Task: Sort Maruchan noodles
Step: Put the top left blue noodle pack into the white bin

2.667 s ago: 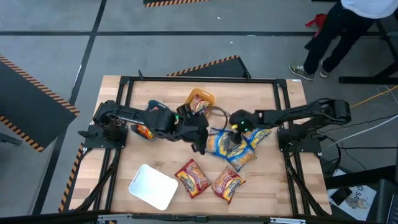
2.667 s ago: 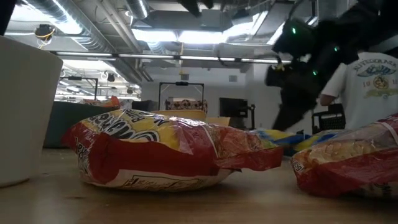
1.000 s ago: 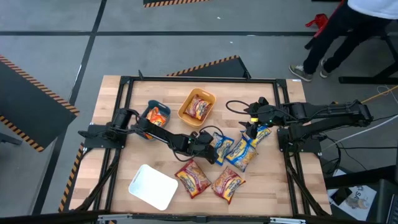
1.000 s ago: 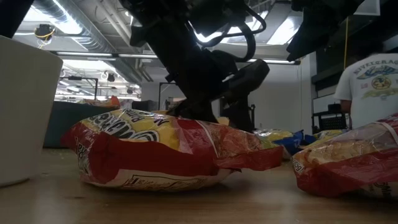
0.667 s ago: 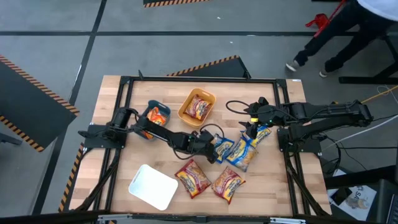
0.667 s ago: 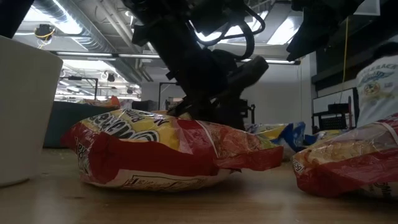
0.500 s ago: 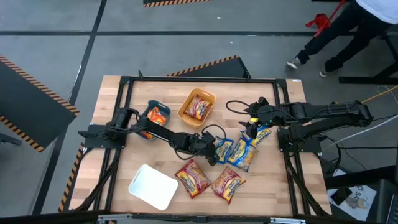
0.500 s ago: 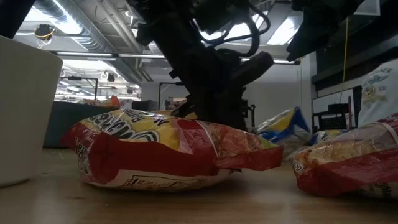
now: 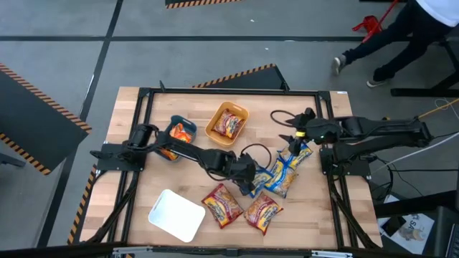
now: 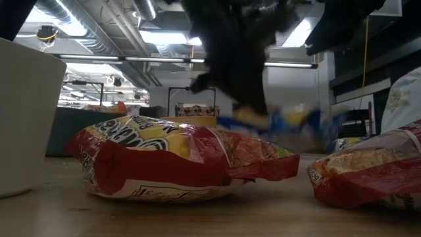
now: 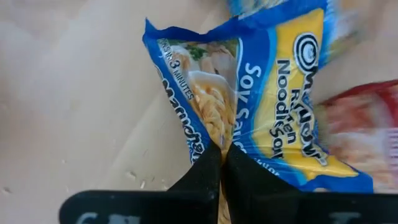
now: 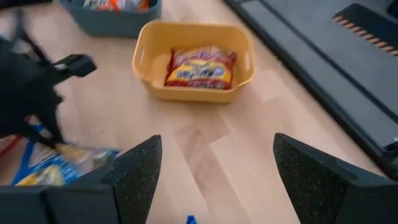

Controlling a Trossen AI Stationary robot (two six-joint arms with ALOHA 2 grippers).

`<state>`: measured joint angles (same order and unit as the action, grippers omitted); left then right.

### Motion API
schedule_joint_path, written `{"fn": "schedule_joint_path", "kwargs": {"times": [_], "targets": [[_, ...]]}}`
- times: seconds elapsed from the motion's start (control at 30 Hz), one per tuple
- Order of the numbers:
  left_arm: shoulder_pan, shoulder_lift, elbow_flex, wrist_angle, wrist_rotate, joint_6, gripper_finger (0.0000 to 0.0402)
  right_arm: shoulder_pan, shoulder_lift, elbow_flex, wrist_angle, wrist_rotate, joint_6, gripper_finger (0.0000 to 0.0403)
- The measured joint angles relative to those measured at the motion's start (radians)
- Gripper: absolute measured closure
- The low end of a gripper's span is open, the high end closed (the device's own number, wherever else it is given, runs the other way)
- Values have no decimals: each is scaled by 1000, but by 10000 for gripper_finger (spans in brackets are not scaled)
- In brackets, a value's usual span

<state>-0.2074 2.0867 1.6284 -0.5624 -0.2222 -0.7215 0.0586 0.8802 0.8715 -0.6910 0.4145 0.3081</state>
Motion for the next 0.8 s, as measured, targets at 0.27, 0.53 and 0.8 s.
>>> {"fn": "schedule_joint_path", "kwargs": {"times": [0.27, 0.53, 0.8], "targets": [[-7, -138, 23, -129, -25, 31, 401, 0, -87, 1, -19, 74, 1, 109], [-99, -324, 24, -382, -32, 100, 401, 0, -93, 0, -16, 82, 1, 109], [-256, -437, 26, -612, -6, 113, 401, 0, -83, 0, -16, 74, 1, 109]]}}
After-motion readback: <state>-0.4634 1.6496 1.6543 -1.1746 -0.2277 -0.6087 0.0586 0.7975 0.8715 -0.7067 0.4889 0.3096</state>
